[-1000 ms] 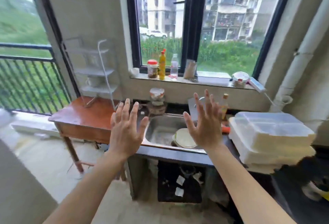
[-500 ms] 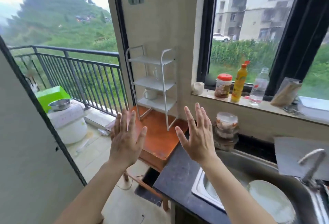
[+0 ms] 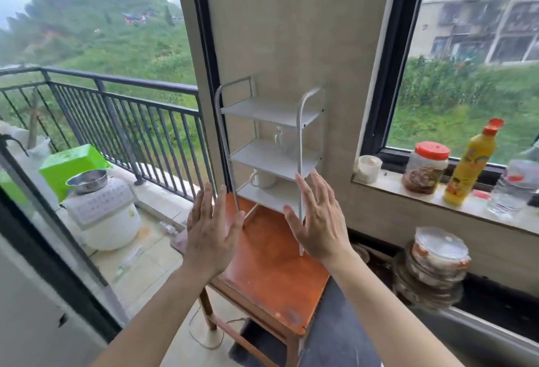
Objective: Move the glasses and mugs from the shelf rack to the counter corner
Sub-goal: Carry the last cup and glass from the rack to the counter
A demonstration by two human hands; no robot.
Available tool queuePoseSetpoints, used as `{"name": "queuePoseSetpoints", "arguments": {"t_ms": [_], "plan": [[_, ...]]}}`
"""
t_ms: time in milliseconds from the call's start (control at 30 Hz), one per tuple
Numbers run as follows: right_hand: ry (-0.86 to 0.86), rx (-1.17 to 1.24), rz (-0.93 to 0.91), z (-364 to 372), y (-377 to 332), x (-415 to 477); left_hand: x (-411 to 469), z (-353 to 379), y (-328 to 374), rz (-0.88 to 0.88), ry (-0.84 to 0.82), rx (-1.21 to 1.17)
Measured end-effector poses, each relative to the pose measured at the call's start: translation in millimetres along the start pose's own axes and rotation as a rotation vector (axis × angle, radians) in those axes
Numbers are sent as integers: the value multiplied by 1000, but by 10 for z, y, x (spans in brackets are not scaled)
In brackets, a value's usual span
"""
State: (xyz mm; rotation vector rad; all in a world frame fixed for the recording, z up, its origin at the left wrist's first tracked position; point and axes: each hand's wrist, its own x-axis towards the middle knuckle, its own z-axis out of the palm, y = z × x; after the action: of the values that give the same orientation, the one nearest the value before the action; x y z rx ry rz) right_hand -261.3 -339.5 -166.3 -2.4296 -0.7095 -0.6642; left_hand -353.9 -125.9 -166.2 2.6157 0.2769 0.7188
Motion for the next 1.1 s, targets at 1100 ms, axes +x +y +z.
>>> {"name": "queuePoseSetpoints", "arguments": {"t_ms": [1100], "plan": [[-105,-92,587,1549,-40,1638,2800,2373,-1317,-289,-715,-624]]}}
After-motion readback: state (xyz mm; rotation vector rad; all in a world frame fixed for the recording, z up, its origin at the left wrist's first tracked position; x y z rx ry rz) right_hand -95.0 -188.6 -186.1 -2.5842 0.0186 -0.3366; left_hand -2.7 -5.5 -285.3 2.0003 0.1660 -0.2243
